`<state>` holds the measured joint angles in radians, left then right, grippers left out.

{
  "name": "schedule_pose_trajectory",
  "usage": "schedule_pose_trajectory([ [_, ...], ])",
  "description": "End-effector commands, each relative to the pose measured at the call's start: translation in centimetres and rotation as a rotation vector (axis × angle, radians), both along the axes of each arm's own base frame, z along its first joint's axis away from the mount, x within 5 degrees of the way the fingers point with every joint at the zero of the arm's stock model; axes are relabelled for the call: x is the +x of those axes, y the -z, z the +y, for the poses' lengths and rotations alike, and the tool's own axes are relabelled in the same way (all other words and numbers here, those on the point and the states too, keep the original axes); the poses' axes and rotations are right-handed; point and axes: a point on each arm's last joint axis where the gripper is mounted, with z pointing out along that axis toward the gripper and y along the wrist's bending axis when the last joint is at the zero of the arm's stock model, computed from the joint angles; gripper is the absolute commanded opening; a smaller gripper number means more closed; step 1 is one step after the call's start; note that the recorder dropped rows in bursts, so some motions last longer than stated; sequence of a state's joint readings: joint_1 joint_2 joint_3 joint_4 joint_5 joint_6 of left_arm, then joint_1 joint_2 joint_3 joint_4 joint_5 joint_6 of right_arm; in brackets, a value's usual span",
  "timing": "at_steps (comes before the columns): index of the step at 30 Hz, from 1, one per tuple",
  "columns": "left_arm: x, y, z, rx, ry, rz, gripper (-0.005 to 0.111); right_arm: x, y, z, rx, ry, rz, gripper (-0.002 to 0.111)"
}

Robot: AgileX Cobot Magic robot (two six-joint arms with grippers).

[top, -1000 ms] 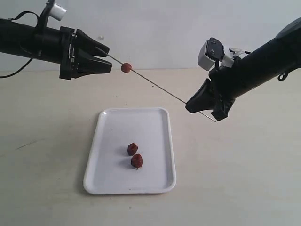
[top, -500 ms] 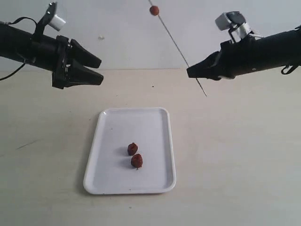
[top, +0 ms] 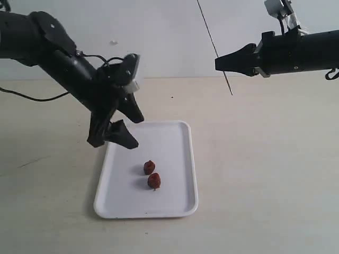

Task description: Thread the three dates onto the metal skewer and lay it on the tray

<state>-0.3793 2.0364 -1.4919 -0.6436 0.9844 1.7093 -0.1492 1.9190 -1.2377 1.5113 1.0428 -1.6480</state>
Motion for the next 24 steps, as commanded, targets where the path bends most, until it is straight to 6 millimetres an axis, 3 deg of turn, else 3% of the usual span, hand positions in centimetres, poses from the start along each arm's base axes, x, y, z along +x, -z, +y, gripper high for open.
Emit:
schedule_pose_trajectory([
  [1, -1.0, 0.6, -1.6, 0.179, 0.147, -0.128, 0.064, 0.0, -0.1, -0.2, -0.012, -0.008, 0.0, 0.0],
  [7, -1.8, 1.6, -3.5, 0.266, 0.286, -0.223, 0.064, 0.0, 0.0, -0.2, 0.003, 0.011, 0.039, 0.0],
  [11, -2.1, 2.1, -4.7, 0.261, 0.343, -0.275, 0.064, 0.6, 0.6, -1.0, 0.013, 0.164, 0.161, 0.0],
  [16, -2.1, 3.9, -5.0, 0.284, 0.405, -0.262, 0.064, 0.6, 0.6, -0.9, 0.011, 0.16, 0.158, 0.0],
  [20, -2.4, 4.7, -5.5, 0.286, 0.426, -0.247, 0.056, 0.6, 0.6, -0.9, 0.011, 0.16, 0.158, 0.0],
  [24, -2.7, 5.1, -6.0, 0.302, 0.451, -0.254, 0.058, 0.6, 0.6, -0.9, 0.009, 0.158, 0.159, 0.0],
])
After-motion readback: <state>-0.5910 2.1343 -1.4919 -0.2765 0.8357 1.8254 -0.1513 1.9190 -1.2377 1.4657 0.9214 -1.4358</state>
